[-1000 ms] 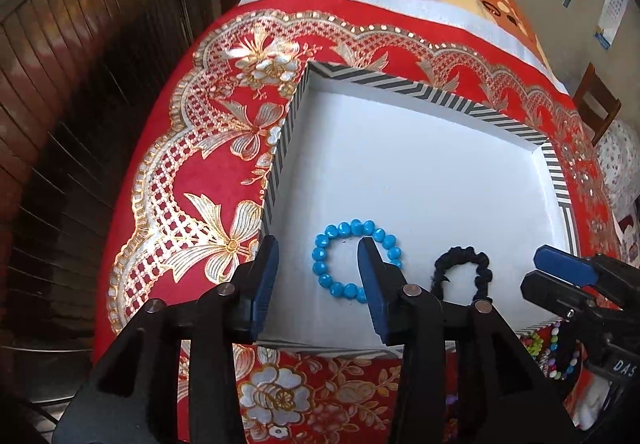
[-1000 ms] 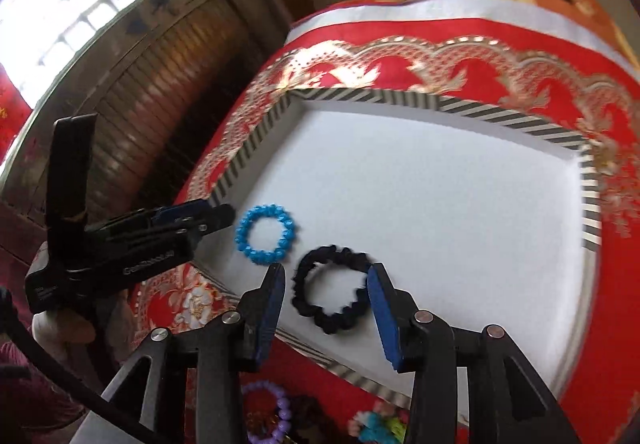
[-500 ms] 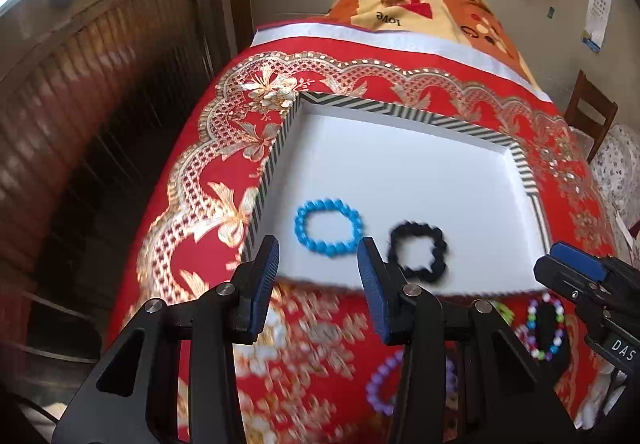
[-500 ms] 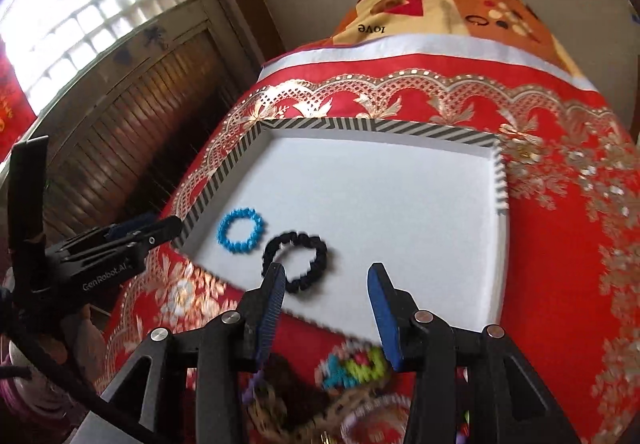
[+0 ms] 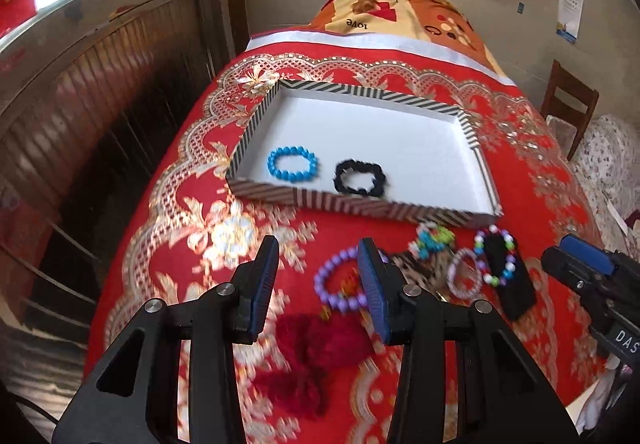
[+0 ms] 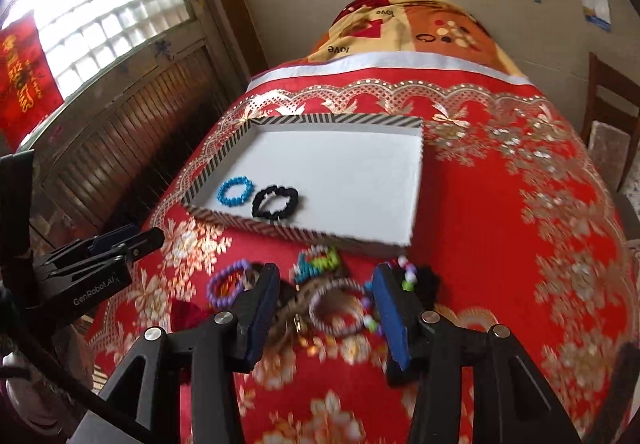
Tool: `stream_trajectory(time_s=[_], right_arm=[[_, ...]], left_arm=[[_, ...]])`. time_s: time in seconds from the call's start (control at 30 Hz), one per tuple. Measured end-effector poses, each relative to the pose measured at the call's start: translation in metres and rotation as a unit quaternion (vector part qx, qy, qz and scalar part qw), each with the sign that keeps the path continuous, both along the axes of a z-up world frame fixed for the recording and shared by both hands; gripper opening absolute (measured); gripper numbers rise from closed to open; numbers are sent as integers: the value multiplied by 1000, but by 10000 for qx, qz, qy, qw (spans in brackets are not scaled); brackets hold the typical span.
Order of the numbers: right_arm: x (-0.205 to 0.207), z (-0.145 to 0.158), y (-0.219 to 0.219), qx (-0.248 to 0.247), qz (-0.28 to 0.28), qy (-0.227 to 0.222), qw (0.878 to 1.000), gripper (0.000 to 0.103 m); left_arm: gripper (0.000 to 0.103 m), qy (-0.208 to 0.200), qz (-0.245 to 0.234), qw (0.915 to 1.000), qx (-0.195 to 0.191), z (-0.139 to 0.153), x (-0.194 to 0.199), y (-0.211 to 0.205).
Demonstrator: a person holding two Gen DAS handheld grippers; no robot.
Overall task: Organize jewelry
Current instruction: 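Lift both tools out of the tray back toward the jewelry pile, then grasp the red satin bow with left tool while right tool grasps black hair tie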
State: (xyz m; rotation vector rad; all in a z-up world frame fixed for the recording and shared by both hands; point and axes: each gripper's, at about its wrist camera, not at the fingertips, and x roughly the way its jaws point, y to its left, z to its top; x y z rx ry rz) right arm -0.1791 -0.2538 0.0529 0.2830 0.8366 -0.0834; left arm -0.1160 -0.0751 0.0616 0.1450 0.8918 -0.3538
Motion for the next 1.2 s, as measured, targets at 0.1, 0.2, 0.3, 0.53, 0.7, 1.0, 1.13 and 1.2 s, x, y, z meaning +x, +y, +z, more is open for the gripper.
stream_trajectory(time_s=[0.1,0.2,0.3,0.53,0.7,1.0,1.13,1.2], right_arm=[[-18,4,4,-121,10,-52,9999,46],[-34,6,6,-174,20,-75,9998,46],[-49,5,5,-121,16,-70,9999,46],[-74,-2,3,4,22,-4,10000,51],[-86,-9,2,49,15,49,10000,54],[-94,-21,-3,163,50,163,9997,54],[-93,-25,-8,157,61,220,9996,54],[-93,-28,-11,160,43,234,9996,54]], left_arm=[[40,-28,15,10000,-24,2,-16,3],[40,-12,60,10000,-46,3,-31,6],[40,7,80,10000,-55,3,-43,8],[40,190,226,9994,-195,1,-62,22],[40,395,480,9975,-338,-5,-69,45],[40,661,763,9936,-501,-19,-77,76],[40,778,728,9926,-574,-24,-78,79],[40,816,699,9926,-563,-27,-78,79]])
